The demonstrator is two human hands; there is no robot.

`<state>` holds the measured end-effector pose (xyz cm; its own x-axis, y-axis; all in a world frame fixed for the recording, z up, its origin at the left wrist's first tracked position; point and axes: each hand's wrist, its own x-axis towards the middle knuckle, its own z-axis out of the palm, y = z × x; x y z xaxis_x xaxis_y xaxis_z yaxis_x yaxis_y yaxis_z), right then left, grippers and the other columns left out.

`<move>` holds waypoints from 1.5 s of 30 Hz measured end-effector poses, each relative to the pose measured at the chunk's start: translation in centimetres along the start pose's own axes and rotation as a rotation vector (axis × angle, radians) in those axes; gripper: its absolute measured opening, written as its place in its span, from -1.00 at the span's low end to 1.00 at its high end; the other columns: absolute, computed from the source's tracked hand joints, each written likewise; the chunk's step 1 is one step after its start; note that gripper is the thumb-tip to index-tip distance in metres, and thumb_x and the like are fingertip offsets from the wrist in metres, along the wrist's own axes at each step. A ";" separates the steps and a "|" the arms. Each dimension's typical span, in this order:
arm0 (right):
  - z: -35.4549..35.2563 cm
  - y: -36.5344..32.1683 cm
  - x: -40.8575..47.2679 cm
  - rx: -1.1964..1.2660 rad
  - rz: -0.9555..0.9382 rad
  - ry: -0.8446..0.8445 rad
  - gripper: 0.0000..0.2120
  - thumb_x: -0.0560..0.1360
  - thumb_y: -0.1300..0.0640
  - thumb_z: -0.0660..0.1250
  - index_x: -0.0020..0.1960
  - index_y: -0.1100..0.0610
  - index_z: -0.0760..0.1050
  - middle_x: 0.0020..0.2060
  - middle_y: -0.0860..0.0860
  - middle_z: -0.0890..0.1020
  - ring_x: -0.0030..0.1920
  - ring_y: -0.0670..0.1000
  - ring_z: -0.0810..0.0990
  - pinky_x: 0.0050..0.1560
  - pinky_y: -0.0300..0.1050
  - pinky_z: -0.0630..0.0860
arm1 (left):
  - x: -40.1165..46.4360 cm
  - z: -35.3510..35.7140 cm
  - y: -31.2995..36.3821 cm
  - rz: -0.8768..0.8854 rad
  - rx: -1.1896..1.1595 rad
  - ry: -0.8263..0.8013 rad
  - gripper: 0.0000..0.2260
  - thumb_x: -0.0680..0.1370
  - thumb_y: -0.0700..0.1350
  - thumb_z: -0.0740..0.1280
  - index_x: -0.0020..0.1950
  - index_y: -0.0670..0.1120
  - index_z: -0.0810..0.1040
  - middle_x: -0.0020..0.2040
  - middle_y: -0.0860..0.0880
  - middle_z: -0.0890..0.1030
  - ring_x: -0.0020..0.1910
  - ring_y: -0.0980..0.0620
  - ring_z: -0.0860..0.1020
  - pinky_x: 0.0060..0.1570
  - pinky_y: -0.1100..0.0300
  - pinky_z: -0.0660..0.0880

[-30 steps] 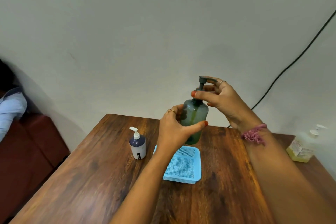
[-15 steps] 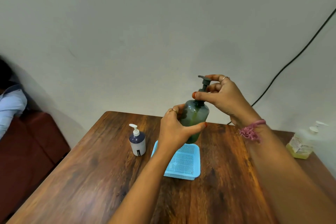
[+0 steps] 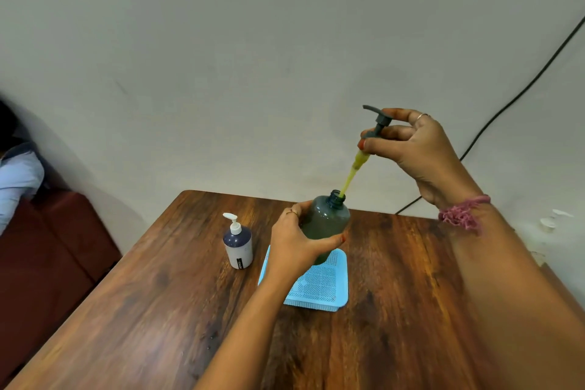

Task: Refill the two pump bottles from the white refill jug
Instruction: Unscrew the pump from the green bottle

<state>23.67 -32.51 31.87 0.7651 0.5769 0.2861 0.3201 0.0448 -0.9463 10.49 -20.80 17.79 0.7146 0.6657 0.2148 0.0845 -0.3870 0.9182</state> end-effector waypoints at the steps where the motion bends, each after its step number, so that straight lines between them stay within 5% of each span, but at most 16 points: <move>1: -0.1 0.1 0.1 0.009 -0.001 0.009 -0.53 0.34 0.30 0.51 0.17 0.10 0.42 -0.11 0.07 0.71 -0.01 0.05 0.68 0.19 0.04 0.53 | -0.1 -0.1 -0.3 -0.007 0.000 0.000 -0.34 0.24 0.02 0.60 0.28 0.03 0.44 0.15 0.08 0.53 0.08 0.16 0.52 -0.13 0.47 0.48; 13: -0.5 0.3 0.8 0.133 -0.032 0.078 -0.53 0.36 0.33 0.49 0.19 0.13 0.41 -0.13 0.06 0.71 -0.02 0.05 0.68 0.24 0.09 0.50 | 0.1 -0.5 -2.5 -0.044 -0.002 0.017 -0.39 0.25 0.00 0.60 0.21 0.11 0.41 0.15 0.09 0.55 0.07 0.18 0.54 -0.11 0.46 0.50; 26: 0.8 3.9 -0.7 0.262 0.016 0.201 -0.47 0.36 0.35 0.48 0.27 0.20 0.37 -0.11 0.07 0.69 -0.03 0.02 0.68 0.07 -0.13 0.57 | -0.2 -2.0 -4.9 -0.077 -0.070 -0.004 -0.42 0.25 -0.05 0.61 0.19 0.09 0.44 0.11 0.12 0.58 0.10 0.14 0.56 0.01 0.30 0.56; 31: 2.8 9.6 -4.0 0.471 0.158 0.412 -0.53 0.37 0.43 0.44 0.19 0.16 0.40 -0.09 0.11 0.66 -0.02 0.04 0.66 0.11 -0.05 0.56 | -1.4 -4.1 -8.4 -0.136 -0.047 -0.029 -0.38 0.23 -0.04 0.62 0.23 0.01 0.47 0.12 0.13 0.59 0.13 0.14 0.54 0.11 0.15 0.55; 35: 6.1 15.9 -8.8 0.424 0.318 0.579 -0.57 0.37 0.39 0.46 0.18 0.16 0.48 -0.06 0.06 0.64 -0.02 0.02 0.64 0.11 -0.07 0.55 | -3.2 -5.7 -11.1 -0.167 -0.013 -0.104 -0.42 0.25 -0.07 0.61 0.20 -0.02 0.48 0.08 0.14 0.59 0.09 0.21 0.55 0.04 0.32 0.51; 38: 9.2 19.7 -13.5 0.295 0.438 0.687 -0.70 0.36 0.30 0.49 0.04 0.07 0.57 -0.12 -0.01 0.65 -0.10 -0.04 0.60 -0.09 -0.30 0.54 | -4.6 -6.2 -13.1 -0.194 0.013 -0.176 -0.45 0.26 -0.10 0.61 0.17 -0.05 0.46 0.03 0.19 0.57 -0.03 0.42 0.52 -0.13 0.53 0.42; 42: 13.1 23.3 -18.8 0.214 0.590 0.792 -0.72 0.35 0.24 0.52 0.05 0.17 0.60 -0.12 0.04 0.64 -0.17 -0.08 0.58 -0.24 -0.45 0.50 | -6.1 -6.0 -16.1 -0.246 0.089 -0.238 -0.41 0.22 -0.01 0.62 0.14 -0.02 0.41 0.04 0.14 0.57 -0.03 0.27 0.54 -0.17 0.47 0.46; 45: 15.5 25.1 -21.8 0.175 0.762 0.783 -0.73 0.36 0.19 0.52 0.04 0.15 0.58 -0.07 0.05 0.63 -0.06 -0.01 0.60 -0.06 -0.23 0.54 | -6.7 -5.7 -18.0 -0.264 0.136 -0.298 -0.41 0.23 0.03 0.61 0.12 0.00 0.37 0.05 0.11 0.55 -0.02 0.19 0.54 -0.22 0.48 0.45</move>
<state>6.39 -31.33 -0.42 0.8898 -0.1703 -0.4234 -0.4217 0.0478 -0.9055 0.17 -14.65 1.71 0.8243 0.5470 -0.1458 0.3681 -0.3222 0.8722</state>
